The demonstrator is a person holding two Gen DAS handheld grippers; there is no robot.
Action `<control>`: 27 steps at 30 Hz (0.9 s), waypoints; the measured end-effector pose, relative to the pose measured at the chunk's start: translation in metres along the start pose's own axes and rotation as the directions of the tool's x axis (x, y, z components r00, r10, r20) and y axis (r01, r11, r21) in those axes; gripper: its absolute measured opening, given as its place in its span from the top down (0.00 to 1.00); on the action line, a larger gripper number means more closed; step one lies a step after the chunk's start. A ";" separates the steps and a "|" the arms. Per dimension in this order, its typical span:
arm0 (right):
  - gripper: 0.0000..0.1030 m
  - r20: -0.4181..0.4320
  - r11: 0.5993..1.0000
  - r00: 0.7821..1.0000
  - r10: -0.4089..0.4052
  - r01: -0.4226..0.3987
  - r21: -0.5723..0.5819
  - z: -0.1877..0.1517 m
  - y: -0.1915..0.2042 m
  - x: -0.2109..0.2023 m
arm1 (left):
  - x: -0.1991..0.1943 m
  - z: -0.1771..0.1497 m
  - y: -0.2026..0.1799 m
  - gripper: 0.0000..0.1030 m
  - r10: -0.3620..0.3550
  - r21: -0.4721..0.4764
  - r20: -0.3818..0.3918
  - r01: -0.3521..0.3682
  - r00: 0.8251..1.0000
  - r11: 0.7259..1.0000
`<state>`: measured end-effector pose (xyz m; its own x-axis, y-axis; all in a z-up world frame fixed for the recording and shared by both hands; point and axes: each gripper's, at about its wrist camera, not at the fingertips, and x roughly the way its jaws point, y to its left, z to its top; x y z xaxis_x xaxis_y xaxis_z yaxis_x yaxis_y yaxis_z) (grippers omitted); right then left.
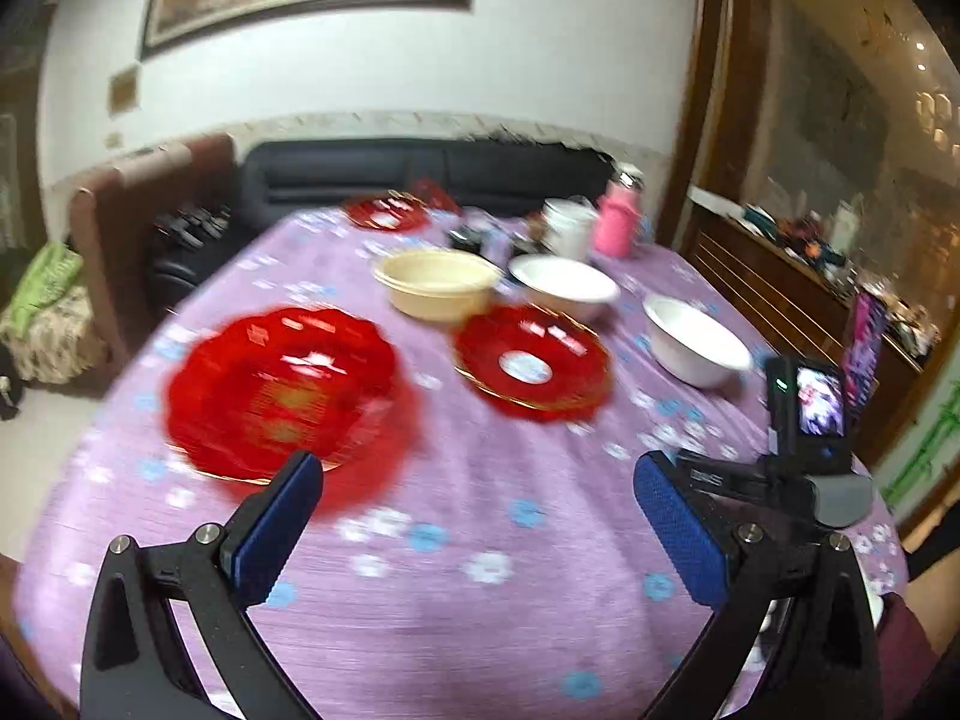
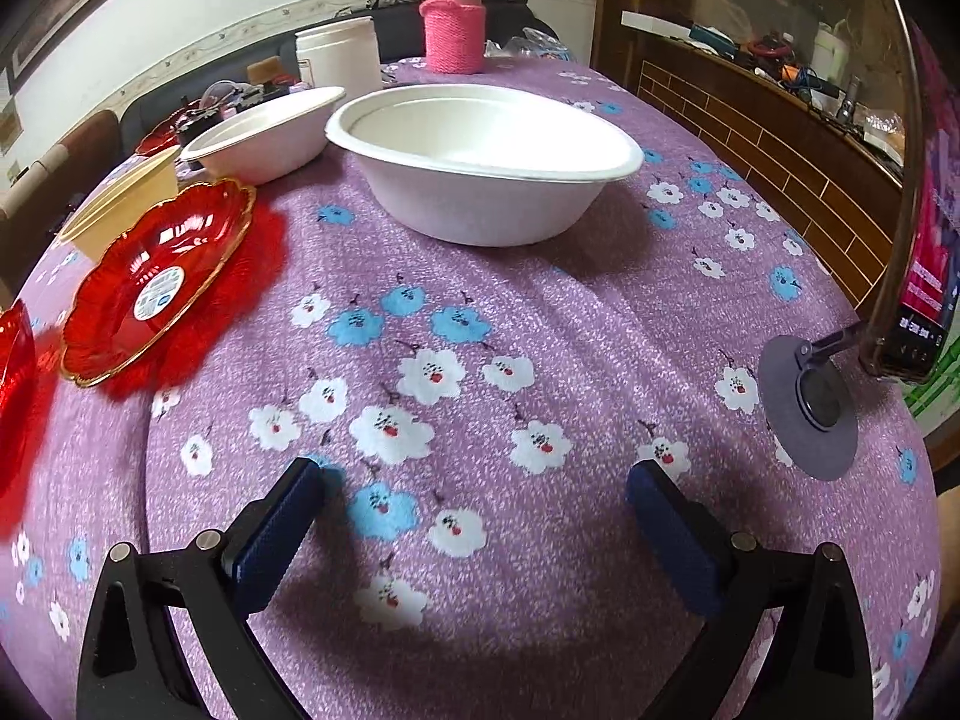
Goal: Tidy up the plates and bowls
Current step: 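Move both tools toward the red 'Wedding' plate on the cloth, then close both grippers on the rim of the red 'Wedding' plate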
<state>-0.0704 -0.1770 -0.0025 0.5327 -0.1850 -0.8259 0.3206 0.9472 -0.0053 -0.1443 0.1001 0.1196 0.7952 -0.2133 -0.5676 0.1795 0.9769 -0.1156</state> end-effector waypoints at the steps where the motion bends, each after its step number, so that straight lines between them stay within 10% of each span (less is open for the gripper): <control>1: 0.02 0.017 1.000 1.000 -0.004 0.004 -0.005 -0.001 0.002 -0.003 | -0.004 0.002 0.010 0.00 0.010 -0.004 0.003 -0.010 1.000 1.000; 9: 0.03 0.221 0.996 0.975 -0.010 0.029 -0.085 -0.020 0.027 -0.048 | -0.047 0.008 0.081 0.00 0.106 -0.060 0.086 -0.101 0.991 0.993; 19: 0.02 0.466 0.991 0.880 0.088 -0.031 -0.129 -0.039 0.045 -0.138 | -0.061 0.011 0.149 0.00 0.222 -0.140 0.171 -0.200 0.960 0.970; 27: 0.02 0.376 0.940 0.872 0.315 -0.232 -0.250 -0.029 0.091 -0.153 | -0.070 0.009 0.172 0.00 0.261 -0.186 0.167 -0.230 0.951 0.955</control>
<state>-0.1457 -0.0544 0.1073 0.8595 0.0387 -0.5096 -0.0181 0.9988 0.0453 -0.1639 0.2835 0.1473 0.8994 0.0510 -0.4341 -0.1193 0.9841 -0.1316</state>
